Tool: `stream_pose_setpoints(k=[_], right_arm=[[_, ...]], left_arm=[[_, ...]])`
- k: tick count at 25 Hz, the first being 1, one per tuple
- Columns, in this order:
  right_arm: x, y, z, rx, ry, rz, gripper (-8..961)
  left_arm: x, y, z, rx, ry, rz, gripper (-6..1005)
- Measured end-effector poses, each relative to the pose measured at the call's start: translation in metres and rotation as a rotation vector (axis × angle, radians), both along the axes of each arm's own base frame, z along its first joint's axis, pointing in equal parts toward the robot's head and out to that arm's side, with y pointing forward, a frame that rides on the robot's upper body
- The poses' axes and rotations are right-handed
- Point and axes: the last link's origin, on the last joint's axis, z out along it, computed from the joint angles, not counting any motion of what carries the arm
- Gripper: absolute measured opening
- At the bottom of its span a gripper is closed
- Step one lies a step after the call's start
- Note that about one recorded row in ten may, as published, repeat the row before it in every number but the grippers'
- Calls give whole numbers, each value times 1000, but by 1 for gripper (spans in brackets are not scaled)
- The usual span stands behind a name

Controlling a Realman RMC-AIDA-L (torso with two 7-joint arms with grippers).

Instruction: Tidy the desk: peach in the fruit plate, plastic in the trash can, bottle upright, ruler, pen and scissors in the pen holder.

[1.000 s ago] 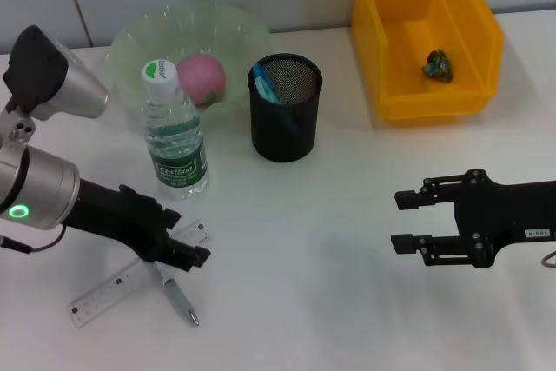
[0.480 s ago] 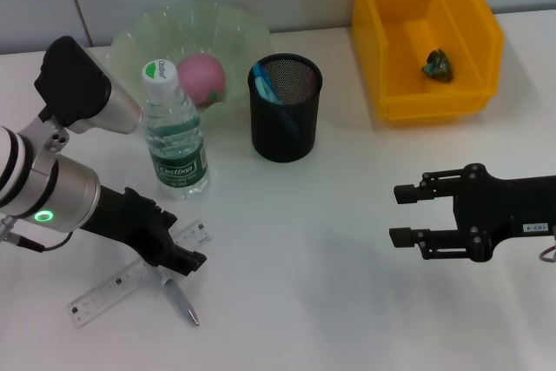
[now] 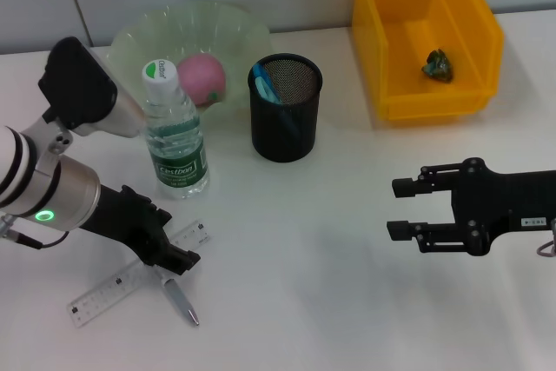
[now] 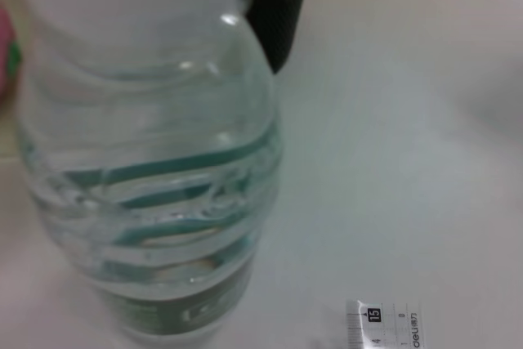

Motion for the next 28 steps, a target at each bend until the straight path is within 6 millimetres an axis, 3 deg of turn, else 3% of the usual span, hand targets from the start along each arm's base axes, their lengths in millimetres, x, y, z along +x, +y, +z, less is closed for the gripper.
stream_pose_setpoints(k=[28], right_arm=[[-2,-1,0,8,31,-6,576]], left_arm=[[-3,0,-9,-12,73,-53,700]])
